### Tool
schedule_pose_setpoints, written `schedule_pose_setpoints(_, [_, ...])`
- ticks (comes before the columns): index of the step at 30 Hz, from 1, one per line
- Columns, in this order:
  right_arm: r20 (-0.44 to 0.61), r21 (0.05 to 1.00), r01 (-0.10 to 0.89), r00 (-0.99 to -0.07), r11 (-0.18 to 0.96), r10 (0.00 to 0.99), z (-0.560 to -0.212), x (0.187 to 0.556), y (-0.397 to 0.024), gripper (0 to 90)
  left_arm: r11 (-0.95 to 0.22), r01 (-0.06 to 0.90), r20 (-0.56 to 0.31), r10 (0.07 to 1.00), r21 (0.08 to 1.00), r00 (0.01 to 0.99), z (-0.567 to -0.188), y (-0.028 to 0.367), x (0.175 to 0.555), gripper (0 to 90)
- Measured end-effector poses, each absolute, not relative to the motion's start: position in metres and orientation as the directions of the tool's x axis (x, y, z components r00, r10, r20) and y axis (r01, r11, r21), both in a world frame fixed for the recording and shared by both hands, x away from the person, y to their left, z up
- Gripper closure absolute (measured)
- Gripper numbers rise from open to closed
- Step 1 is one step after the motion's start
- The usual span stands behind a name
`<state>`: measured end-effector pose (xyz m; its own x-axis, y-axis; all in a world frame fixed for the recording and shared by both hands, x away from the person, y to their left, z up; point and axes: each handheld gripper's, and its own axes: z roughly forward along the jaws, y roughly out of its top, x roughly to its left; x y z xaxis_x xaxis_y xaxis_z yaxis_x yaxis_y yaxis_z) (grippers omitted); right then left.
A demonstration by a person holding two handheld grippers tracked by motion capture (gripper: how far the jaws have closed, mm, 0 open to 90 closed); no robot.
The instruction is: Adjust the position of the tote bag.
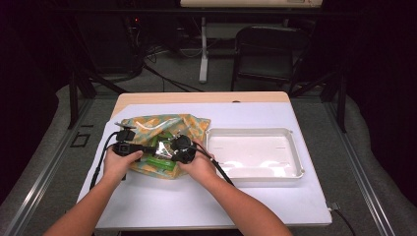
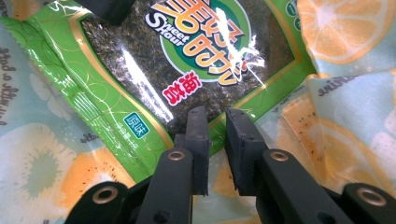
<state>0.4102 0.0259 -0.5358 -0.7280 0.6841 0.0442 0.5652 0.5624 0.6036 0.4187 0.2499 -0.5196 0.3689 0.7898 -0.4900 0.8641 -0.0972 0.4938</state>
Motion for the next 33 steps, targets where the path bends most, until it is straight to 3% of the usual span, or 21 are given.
schedule_pose_setpoints(11, [0.044, 0.603, 0.560, -0.734, 0.568, 0.678, -0.5359, 0.4103, 0.0263, 82.1, -0.063, 0.889, -0.529, 0.783, 0.453, 0.326, -0.5215, 0.2532, 0.4220, 71.1])
schedule_pose_setpoints(17, [0.043, 0.613, 0.560, -0.729, 0.558, 0.683, -0.5364, 0.4096, 0.0264, 80.9, -0.047, 0.886, -0.526, 0.789, 0.462, 0.316, -0.5191, 0.2533, 0.4199, 77.7])
schedule_pose_setpoints(19, [0.044, 0.617, 0.557, -0.730, 0.556, 0.682, -0.5359, 0.4093, 0.0260, 80.3, -0.050, 0.883, -0.504, 0.805, 0.467, 0.312, -0.5176, 0.2551, 0.4193, 84.8])
schedule_pose_setpoints(28, [0.032, 0.626, 0.543, -0.735, 0.560, 0.677, -0.5356, 0.4078, 0.0276, 79.8, -0.059, 0.888, -0.471, 0.831, 0.455, 0.297, -0.5206, 0.2539, 0.4208, 89.0])
schedule_pose_setpoints(33, [0.042, 0.629, 0.546, -0.734, 0.553, 0.677, -0.5352, 0.4076, 0.0278, 75.3, -0.060, 0.891, -0.462, 0.838, 0.449, 0.290, -0.5208, 0.2532, 0.4205, 89.8])
